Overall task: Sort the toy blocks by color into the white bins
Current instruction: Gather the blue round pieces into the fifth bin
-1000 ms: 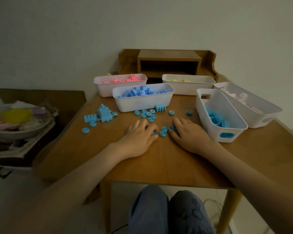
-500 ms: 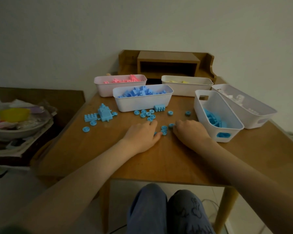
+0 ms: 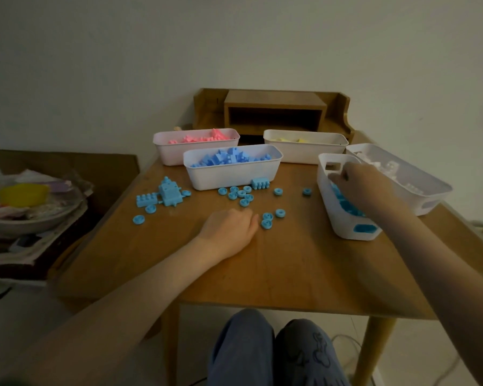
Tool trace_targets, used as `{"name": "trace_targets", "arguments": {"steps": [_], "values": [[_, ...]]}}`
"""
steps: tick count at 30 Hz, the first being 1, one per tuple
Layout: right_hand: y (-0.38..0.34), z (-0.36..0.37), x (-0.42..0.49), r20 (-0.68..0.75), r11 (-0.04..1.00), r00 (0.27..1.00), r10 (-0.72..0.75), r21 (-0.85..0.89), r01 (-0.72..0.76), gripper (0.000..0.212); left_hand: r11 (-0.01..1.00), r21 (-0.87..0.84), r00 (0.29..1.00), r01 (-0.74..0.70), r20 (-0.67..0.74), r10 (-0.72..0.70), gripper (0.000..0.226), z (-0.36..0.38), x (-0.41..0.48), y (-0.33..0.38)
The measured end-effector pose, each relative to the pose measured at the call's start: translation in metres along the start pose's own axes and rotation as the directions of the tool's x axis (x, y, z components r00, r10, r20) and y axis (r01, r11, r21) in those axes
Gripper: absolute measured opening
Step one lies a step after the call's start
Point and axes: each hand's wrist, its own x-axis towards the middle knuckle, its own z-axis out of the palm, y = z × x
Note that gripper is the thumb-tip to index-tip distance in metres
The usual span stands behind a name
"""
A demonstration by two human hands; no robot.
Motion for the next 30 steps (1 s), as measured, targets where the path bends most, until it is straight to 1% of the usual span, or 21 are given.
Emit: {"name": "trace_targets", "arguments": {"steps": [1, 2, 3, 4, 6, 9, 12, 14, 17, 20, 22, 23, 25, 26, 27, 28, 29, 30], "values": [[0.005, 0.003, 0.001, 0.103, 1.000, 0.995, 0.018, -0.013, -0.017, 0.042, 1.000, 0.004, 1.000, -0.009, -0.002, 0.009, 0.034, 0.000, 0.000, 0.000], [0.008, 0.006, 0.002, 0.151, 1.000, 0.988, 0.026, -0.001, -0.026, 0.047, 1.000, 0.006, 1.000, -0.012, -0.004, 0.012, 0.034, -0.001, 0.001, 0.000], [0.008, 0.007, 0.003, 0.160, 0.999, 0.987, 0.029, 0.031, -0.035, 0.050, 1.000, 0.000, 1.000, -0.012, -0.004, 0.012, 0.034, -0.001, 0.002, 0.001], [0.007, 0.007, 0.004, 0.152, 0.997, 0.988, 0.036, 0.063, -0.046, 0.050, 1.000, -0.013, 1.000, -0.005, -0.003, 0.005, 0.034, -0.002, 0.002, 0.002], [0.003, 0.006, 0.005, 0.103, 0.992, 0.992, 0.069, 0.102, -0.080, 0.042, 0.999, -0.043, 1.000, 0.005, -0.009, -0.005, 0.035, -0.002, 0.006, 0.006], [0.005, 0.001, 0.008, 0.038, 0.976, 0.995, 0.088, 0.194, -0.094, 0.035, 0.997, -0.078, 0.998, -0.008, -0.056, 0.003, 0.035, -0.005, 0.016, 0.014], [0.016, -0.006, 0.004, 0.062, 0.965, 0.998, 0.018, 0.261, -0.033, 0.025, 0.990, -0.132, 0.993, -0.051, -0.113, 0.036, 0.033, -0.016, 0.029, 0.032], [0.025, -0.011, 0.001, 0.089, 0.956, 0.996, -0.025, 0.293, -0.002, 0.022, 0.980, -0.180, 0.989, -0.083, -0.136, 0.059, 0.035, -0.025, 0.045, 0.049], [0.034, -0.012, -0.004, 0.092, 0.928, 0.994, -0.060, 0.371, 0.022, 0.021, 0.962, -0.232, 0.966, -0.142, -0.243, 0.084, 0.035, -0.041, 0.071, 0.077], [0.040, -0.013, -0.009, 0.025, 0.887, 0.999, -0.033, 0.461, 0.018, 0.022, 0.911, -0.330, 0.929, -0.249, -0.347, 0.128, 0.034, -0.058, 0.099, 0.109], [0.042, -0.012, -0.011, -0.032, 0.866, 0.999, -0.009, 0.500, 0.024, 0.019, 0.827, -0.486, 0.923, -0.284, -0.373, 0.097, 0.038, -0.065, 0.117, 0.133], [0.042, -0.011, -0.011, -0.049, 0.854, 0.999, 0.009, 0.521, 0.017, 0.018, 0.774, -0.575, 0.933, -0.266, -0.354, 0.058, 0.040, -0.065, 0.126, 0.143], [0.046, -0.009, -0.009, -0.066, 0.830, 0.996, 0.057, 0.558, -0.011, 0.018, 0.675, -0.715, 0.971, -0.181, -0.241, 0.006, 0.040, -0.056, 0.141, 0.161], [0.047, -0.007, -0.009, -0.068, 0.828, 0.995, 0.067, 0.560, -0.017, 0.018, 0.663, -0.739, 0.987, -0.122, -0.162, 0.002, 0.038, -0.049, 0.146, 0.167], [0.050, -0.006, -0.008, -0.065, 0.835, 0.995, 0.069, 0.549, -0.023, 0.018, 0.676, -0.734, 0.997, -0.073, -0.080, 0.022, 0.035, -0.040, 0.149, 0.170], [0.054, -0.004, -0.007, -0.050, 0.847, 0.996, 0.071, 0.531, -0.033, 0.020, 0.733, -0.679, 0.998, -0.039, 0.005, 0.057, 0.032, -0.032, 0.151, 0.171], [0.058, -0.002, -0.007, -0.031, 0.856, 0.997, 0.074, 0.514, -0.048, 0.021, 0.819, -0.573, 0.991, -0.025, 0.091, 0.095, 0.031, -0.026, 0.151, 0.169], [0.061, 0.001, -0.008, -0.016, 0.864, 0.997, 0.076, 0.501, -0.058, 0.023, 0.885, -0.465, 0.981, -0.024, 0.159, 0.110, 0.029, -0.022, 0.148, 0.166]]}}
